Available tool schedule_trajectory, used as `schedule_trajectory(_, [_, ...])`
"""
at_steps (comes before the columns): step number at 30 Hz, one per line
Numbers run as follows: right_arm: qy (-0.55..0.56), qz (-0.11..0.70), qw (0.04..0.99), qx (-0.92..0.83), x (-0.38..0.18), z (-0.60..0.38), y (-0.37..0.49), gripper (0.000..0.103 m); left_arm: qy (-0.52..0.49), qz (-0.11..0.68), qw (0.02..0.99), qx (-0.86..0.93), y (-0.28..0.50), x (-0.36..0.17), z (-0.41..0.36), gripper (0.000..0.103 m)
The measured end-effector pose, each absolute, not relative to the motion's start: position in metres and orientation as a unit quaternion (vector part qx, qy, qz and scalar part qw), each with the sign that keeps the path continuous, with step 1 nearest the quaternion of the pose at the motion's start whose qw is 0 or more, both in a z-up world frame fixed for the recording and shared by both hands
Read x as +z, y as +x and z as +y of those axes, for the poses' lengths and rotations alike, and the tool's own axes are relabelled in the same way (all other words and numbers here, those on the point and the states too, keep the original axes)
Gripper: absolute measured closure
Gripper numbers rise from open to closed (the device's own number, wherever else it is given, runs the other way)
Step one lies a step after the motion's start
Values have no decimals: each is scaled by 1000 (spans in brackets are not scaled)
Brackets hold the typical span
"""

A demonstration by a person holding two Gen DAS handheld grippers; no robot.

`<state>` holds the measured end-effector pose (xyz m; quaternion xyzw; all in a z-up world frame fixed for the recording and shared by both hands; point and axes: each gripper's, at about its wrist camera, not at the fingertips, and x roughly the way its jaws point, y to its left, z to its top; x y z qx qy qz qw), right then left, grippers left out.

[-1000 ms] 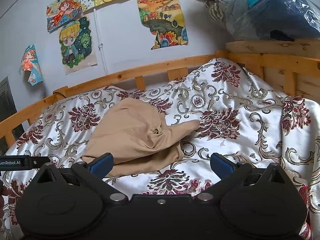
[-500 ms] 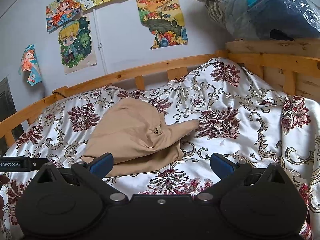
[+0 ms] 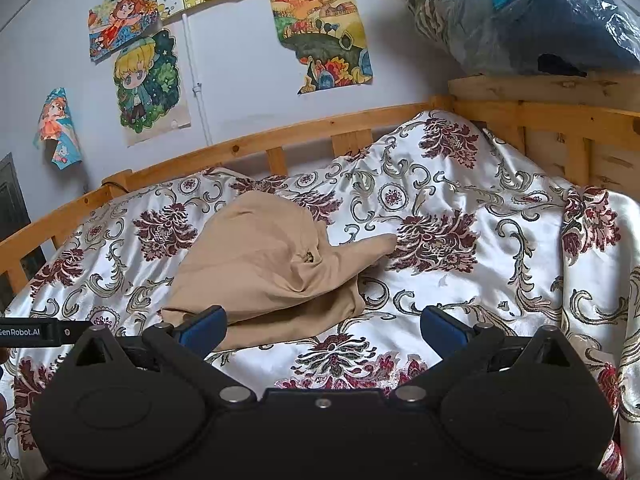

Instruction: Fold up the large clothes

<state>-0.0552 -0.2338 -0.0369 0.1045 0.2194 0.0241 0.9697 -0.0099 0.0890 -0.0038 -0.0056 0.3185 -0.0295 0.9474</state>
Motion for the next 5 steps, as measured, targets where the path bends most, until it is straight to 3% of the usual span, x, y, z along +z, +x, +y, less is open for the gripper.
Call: schedule_trajectory(5, [105, 222, 969, 23, -38, -232, -55, 1, -3, 319, 947, -33, -10, -6, 89, 1])
